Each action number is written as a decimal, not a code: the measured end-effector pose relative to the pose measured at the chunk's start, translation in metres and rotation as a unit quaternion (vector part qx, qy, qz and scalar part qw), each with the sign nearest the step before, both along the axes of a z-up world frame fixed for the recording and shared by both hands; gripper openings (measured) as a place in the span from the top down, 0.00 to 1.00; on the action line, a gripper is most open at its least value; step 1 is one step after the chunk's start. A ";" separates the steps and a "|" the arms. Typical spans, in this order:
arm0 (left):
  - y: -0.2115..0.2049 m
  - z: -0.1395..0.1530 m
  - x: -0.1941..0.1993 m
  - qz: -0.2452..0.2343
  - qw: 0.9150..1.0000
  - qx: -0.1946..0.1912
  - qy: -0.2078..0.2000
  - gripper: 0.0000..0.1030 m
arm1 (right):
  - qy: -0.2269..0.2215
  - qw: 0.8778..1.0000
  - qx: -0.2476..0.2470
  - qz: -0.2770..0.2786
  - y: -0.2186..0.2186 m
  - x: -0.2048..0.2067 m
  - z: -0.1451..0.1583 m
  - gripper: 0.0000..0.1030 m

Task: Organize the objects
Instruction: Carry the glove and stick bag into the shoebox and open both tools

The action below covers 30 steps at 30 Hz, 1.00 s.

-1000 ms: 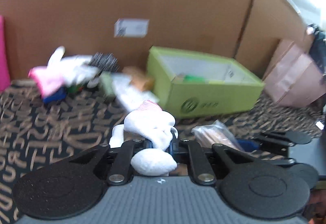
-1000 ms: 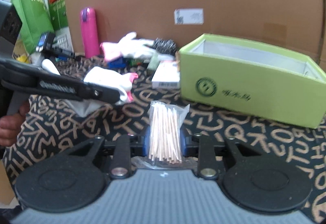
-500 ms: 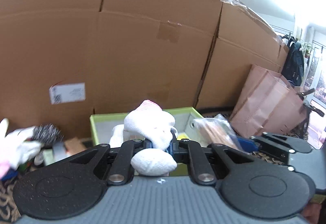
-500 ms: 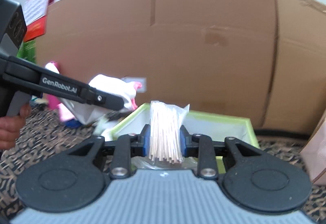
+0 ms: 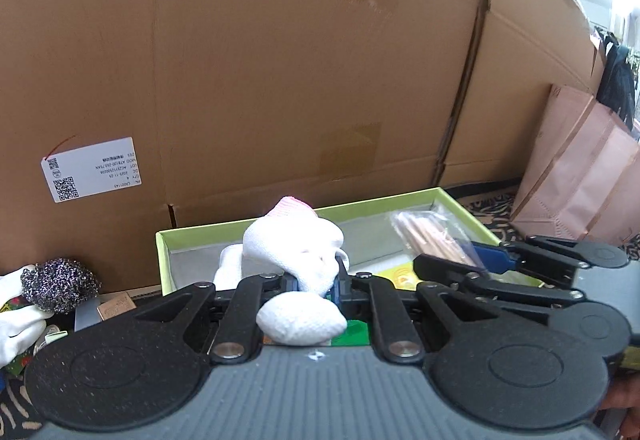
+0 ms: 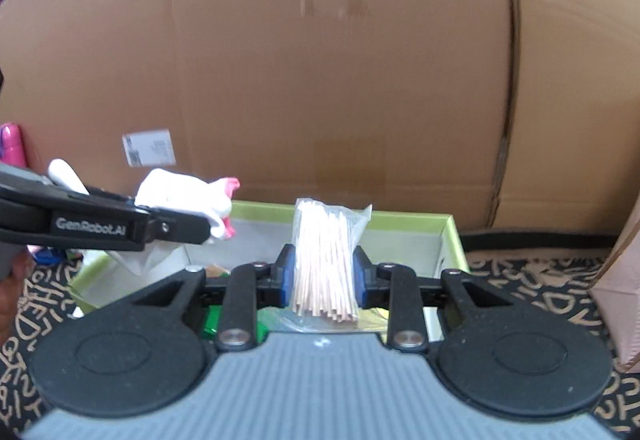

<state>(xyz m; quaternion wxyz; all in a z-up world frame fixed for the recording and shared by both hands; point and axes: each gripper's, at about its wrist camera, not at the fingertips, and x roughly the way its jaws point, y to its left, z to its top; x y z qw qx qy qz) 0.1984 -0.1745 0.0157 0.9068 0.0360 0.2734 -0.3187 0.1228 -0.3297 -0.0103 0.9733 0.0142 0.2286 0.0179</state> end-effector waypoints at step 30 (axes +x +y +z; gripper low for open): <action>0.064 0.009 -0.083 0.088 0.994 -0.041 -0.047 0.06 | -0.034 0.999 -0.009 0.001 0.023 -0.059 0.003 0.00</action>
